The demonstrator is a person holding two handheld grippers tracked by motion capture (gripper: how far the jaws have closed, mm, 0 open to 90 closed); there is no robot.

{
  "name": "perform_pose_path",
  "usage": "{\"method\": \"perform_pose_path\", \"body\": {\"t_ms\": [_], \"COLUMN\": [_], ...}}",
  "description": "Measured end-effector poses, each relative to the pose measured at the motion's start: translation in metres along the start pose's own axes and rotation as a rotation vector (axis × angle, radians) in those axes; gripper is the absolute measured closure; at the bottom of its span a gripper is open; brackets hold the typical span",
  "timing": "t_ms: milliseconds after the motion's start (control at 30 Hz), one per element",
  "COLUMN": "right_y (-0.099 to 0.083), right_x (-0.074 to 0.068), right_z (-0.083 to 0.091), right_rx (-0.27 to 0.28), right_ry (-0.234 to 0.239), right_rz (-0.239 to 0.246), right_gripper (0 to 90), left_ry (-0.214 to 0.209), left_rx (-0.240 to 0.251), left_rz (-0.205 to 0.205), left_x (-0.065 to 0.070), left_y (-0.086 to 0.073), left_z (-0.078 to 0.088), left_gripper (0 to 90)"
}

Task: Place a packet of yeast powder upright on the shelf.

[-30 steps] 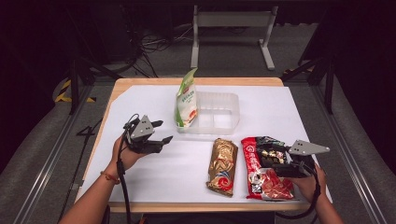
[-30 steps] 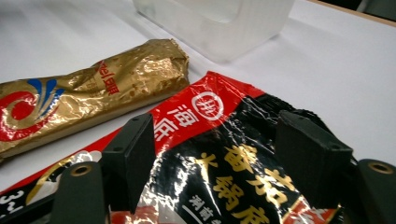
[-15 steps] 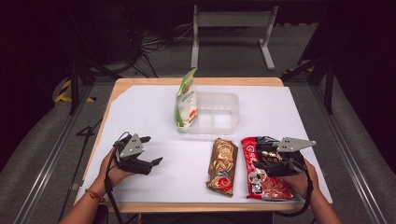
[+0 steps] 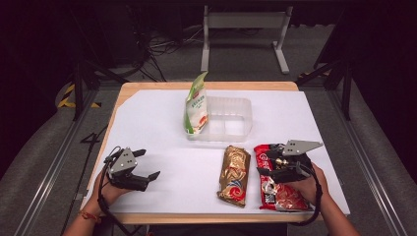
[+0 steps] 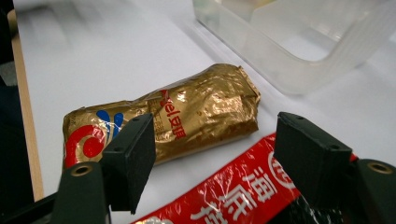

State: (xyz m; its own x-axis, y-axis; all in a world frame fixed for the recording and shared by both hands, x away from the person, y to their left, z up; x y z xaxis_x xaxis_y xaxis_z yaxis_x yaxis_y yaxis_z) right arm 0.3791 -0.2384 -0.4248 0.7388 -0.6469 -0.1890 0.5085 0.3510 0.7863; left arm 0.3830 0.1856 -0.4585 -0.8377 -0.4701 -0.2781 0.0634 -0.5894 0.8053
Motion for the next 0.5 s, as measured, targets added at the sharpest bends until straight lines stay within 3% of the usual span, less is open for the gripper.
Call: {"method": "perform_pose_path", "body": {"t_ms": [200,333,367,500], "right_y": [0.013,0.021,0.023,0.024], "right_x": [0.001,0.004,0.006,0.009], "right_z": [-0.017,-0.029,-0.038,-0.052], "right_rx": [-0.033,-0.038,-0.069,-0.108], "right_ry": [0.022,0.045,0.039,0.058], "right_rz": [0.013,-0.011,0.008,-0.002], "right_gripper": [31.3,31.4,31.3,31.4], "left_ry": [-0.003,0.009,-0.003,0.011], "left_rx": [0.012,0.007,0.029,0.011], "left_rz": [0.019,0.000,0.013,0.005], "left_x": [-0.003,-0.002,-0.002,-0.004], "left_y": [-0.002,-0.001,-0.001,-0.003], "left_z": [-0.004,-0.006,-0.005,-0.007], "left_gripper": [10.9,10.4,10.2,10.4]}}
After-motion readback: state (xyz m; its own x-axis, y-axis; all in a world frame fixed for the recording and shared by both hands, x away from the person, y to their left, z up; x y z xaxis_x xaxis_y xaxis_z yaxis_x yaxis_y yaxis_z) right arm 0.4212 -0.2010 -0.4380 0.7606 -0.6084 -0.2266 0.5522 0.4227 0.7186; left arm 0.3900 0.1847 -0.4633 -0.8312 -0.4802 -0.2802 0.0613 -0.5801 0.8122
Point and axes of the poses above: each handheld gripper's, and its own axes: z roughly backward along the jaws, y roughly out of its top, x roughly to its right, the point moved 6 cm from there along -z, roughly forward along the jaws, and after that the axes turned 12 degrees about -z, right-handed, at the moved point
